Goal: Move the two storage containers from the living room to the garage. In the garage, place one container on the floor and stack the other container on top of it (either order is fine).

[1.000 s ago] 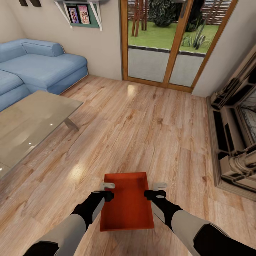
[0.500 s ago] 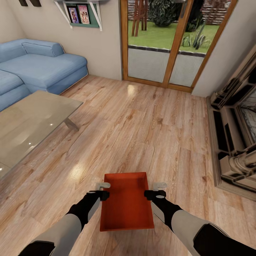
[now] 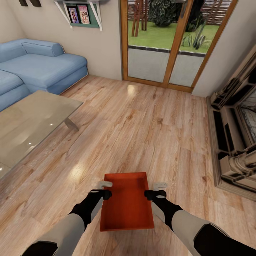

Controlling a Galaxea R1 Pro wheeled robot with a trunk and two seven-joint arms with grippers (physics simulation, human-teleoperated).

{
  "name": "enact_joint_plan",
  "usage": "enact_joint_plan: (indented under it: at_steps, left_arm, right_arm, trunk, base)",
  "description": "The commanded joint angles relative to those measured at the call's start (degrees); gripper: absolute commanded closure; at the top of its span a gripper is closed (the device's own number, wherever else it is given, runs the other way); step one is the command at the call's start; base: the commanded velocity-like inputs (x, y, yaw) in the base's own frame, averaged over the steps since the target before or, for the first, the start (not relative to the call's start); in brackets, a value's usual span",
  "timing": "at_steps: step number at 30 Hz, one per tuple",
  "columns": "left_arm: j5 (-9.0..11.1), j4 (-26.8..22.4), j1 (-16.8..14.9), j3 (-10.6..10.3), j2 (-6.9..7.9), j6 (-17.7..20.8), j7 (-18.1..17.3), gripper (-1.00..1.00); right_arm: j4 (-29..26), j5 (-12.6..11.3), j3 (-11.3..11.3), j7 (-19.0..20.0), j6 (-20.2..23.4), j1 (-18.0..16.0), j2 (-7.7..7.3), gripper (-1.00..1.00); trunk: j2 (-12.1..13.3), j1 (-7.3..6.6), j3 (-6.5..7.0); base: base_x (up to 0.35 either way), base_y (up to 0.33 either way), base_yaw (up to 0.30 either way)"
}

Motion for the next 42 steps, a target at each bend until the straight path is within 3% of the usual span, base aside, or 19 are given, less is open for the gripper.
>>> enact_joint_plan:
  at_steps: [1, 3, 6, 16, 33, 37, 42]
  left_arm:
    - [-0.08, -0.11, 0.0, -0.19, -0.2, 0.37, 0.81, -1.0]
    - [0.02, -0.12, 0.0, -0.17, -0.68, 0.14, 3.87, -1.0]
    - [0.39, -0.11, 0.0, 0.1, -0.71, -0.2, 5.53, -1.0]
    - [0.42, -0.05, 0.0, 0.13, -0.73, -1.37, 5.21, -1.0]
    - [0.42, -0.06, 0.0, -0.03, -0.98, -1.74, 5.26, -1.0]
    - [1.58, 0.45, 0.0, 0.3, -1.04, -6.18, 6.08, -1.0]
    - [2.31, 0.65, 0.0, 0.22, -1.05, -8.52, 7.49, -1.0]
  right_arm:
    - [-0.03, -0.52, 0.49, -0.28, -0.02, -0.03, -0.01, -1.0]
    - [-0.03, -0.53, 0.49, -0.28, 0.03, -0.03, -0.1, -1.0]
    - [-0.03, -0.6, 0.42, -0.28, 0.05, -0.03, -0.23, -1.0]
    - [-0.03, -0.71, 0.36, -0.28, 0.06, -0.03, -0.36, -1.0]
    - [-0.03, -0.71, 0.31, -0.28, 0.06, -0.03, -0.37, -1.0]
    - [-0.03, -0.71, 0.31, -0.28, 0.06, -0.03, -0.37, -1.0]
    - [-0.03, -0.71, 0.31, -0.28, 0.03, -0.03, -0.37, -1.0]
  trunk:
    - [-0.02, 0.0, -0.03]
    - [-0.02, 0.0, -0.03]
    - [-0.42, 0.22, -0.21]
    - [-4.43, 2.42, -2.01]
    - [-4.43, 2.42, -2.01]
    - [-4.43, 2.42, -2.01]
    - [-4.43, 2.42, -2.01]
  base:
    - [0.0, 0.0, 0.0]
    - [0.0, 0.0, 0.0]
    - [0.0, 0.0, 0.0]
    - [0.0, 0.0, 0.0]
    - [0.0, 0.0, 0.0]
    - [0.0, 0.0, 0.0]
    - [0.0, 0.0, 0.0]
